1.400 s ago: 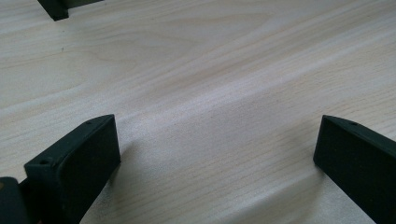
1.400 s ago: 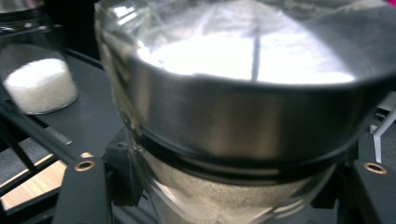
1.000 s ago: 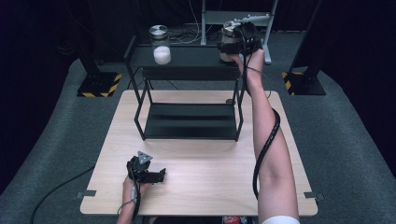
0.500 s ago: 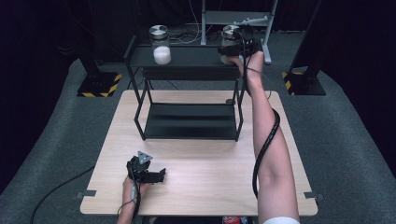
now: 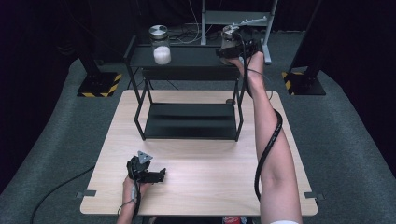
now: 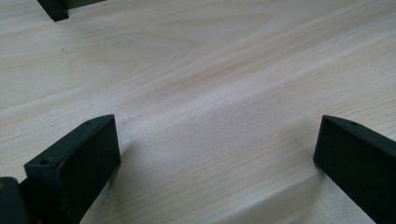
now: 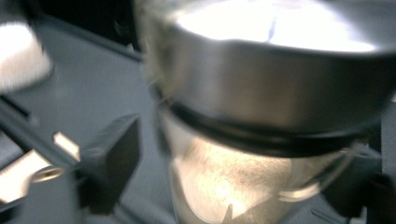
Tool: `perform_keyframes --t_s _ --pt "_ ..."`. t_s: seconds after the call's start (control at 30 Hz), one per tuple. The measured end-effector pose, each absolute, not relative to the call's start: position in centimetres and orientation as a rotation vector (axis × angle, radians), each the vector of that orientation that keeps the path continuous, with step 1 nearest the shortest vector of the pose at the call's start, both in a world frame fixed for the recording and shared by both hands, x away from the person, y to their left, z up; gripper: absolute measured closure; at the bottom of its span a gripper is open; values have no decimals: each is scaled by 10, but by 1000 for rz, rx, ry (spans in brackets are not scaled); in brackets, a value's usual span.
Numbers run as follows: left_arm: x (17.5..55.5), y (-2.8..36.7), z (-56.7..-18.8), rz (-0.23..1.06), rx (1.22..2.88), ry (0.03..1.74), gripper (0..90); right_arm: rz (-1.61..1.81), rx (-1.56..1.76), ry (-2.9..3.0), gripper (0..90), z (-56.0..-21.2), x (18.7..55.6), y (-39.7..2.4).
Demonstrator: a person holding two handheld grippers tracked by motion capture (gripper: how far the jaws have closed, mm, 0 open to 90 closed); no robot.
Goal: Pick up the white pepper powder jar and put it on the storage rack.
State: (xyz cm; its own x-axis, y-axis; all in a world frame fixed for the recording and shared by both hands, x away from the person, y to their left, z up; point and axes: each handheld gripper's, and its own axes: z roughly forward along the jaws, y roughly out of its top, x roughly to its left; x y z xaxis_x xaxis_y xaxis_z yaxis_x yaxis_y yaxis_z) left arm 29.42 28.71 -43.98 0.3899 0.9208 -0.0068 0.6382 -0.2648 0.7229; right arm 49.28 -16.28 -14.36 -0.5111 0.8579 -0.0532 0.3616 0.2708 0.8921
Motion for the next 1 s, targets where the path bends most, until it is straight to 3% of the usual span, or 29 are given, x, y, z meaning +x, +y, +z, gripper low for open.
perform_keyframes --t_s 0.3,0.53,0.77,1.0 --pt "294 287 -440 561 2004 1332 0 1193 1010 2072 48 -132 455 -191" --pt "294 287 -440 562 2002 1332 0 1181 972 2108 32 -149 410 -225" --pt "294 287 -440 561 2002 1332 0 1200 971 2120 20 -211 361 -255" --pt "294 287 -440 562 2002 1333 0 1212 1131 2178 17 -318 330 -276"
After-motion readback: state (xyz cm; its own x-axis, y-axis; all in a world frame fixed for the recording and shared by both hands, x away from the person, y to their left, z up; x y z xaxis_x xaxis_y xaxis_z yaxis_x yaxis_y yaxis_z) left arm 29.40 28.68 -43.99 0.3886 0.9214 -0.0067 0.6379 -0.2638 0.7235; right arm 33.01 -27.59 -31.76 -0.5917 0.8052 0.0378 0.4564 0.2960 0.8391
